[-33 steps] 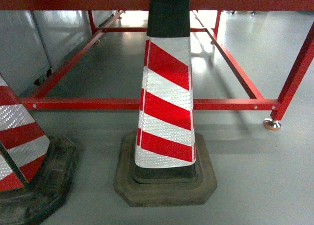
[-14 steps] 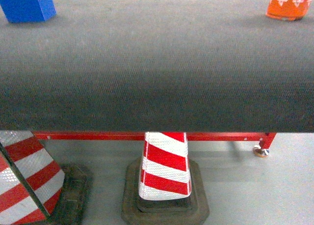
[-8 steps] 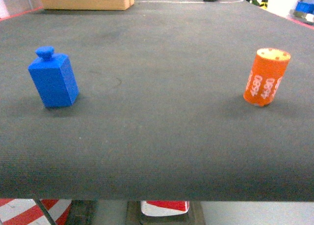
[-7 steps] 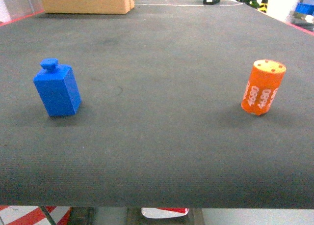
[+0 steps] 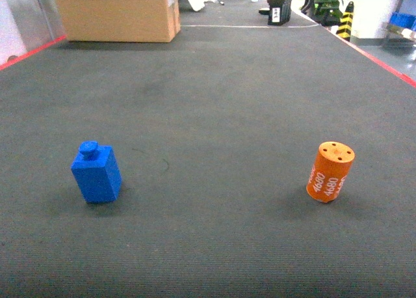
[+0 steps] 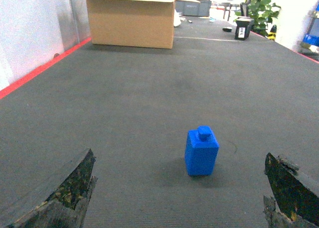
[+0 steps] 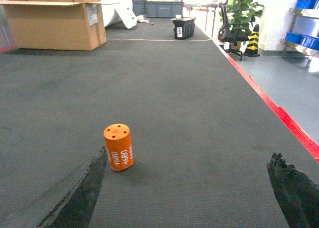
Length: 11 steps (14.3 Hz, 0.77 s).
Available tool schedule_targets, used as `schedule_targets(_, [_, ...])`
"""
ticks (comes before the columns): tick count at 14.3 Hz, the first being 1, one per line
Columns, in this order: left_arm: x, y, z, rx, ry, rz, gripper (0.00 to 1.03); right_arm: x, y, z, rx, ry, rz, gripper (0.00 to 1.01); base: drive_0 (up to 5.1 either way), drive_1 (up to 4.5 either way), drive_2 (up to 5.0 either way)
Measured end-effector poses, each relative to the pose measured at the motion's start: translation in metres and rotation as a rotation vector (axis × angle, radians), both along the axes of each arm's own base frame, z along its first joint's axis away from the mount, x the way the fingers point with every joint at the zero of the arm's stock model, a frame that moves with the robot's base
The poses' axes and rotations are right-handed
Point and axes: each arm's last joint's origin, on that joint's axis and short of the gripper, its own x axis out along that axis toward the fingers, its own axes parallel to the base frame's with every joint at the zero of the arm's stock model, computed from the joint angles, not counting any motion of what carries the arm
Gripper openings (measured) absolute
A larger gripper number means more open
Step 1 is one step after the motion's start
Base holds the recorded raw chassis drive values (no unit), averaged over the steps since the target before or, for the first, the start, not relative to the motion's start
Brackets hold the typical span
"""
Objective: Sort blue parts and orange caps into right shelf containers
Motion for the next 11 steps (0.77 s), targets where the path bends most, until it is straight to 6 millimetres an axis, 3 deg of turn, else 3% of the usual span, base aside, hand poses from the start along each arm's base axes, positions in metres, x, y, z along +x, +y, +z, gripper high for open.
schedule_targets(11, [0.0,0.0,0.0005,0.001,-0.005,-0.001,0.98,0.0,0.0,0.0001,0.0,-0.002,0.0,0.98,0.0,0.0,0.0])
